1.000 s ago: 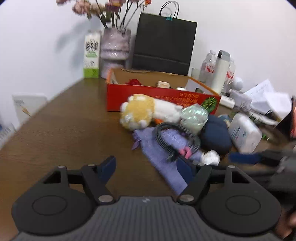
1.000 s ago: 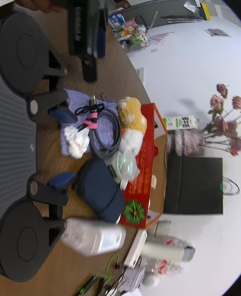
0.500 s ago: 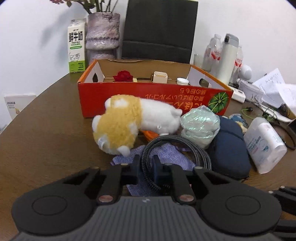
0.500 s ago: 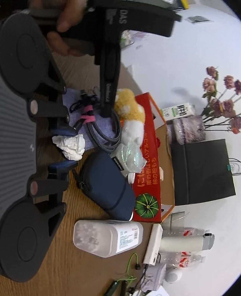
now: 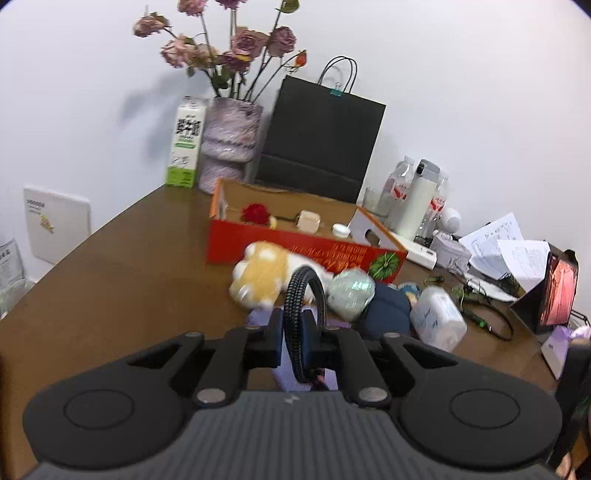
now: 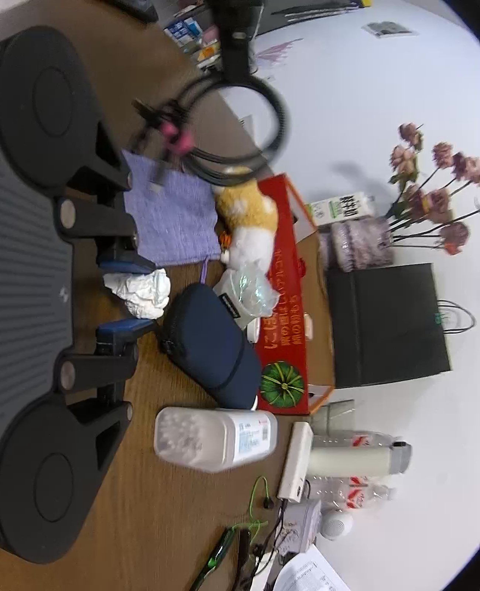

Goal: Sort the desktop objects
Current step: 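Grasp the white tissue with the right gripper while the left gripper grasps the braided cable, then drop the tissue and braided cable into the orange box with both grippers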

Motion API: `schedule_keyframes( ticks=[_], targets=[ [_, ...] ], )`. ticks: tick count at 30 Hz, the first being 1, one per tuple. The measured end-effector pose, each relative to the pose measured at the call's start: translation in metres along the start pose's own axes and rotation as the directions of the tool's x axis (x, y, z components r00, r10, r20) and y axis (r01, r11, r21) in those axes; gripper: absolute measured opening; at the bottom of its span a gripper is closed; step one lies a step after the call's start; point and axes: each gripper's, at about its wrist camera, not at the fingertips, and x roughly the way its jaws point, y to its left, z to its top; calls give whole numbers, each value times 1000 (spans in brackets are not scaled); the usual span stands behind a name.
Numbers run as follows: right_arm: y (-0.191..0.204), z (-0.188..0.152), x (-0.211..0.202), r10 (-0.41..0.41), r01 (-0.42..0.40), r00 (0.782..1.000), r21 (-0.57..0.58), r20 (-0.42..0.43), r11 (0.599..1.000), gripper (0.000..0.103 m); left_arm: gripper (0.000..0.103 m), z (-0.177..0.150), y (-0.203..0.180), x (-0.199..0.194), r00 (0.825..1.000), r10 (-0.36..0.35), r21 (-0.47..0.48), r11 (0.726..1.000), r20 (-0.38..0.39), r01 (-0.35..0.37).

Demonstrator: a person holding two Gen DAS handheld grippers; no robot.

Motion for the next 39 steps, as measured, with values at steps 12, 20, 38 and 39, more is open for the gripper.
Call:
schedule_keyframes(
  ticks=[12,20,38,39],
  targets=[
    [23,-15,-52,-17,17,999,-25,35,1000,24,5,-25,-7,-36,1000,-8,51,999,22,7],
    [21,-15,-53,-14,15,999,-19,38,1000,24,5,-24,-9,-41,998,-2,85,996,63,-4],
    [0,77,-39,58,-51,988,-54,145,997,24,5,75,-24,11,977,-137,124,985,162,118],
    [-2,92,-34,55,-45,986,-67,159,997,24,5,91,-25,24,977,-141,125,985,163,121]
  ],
)
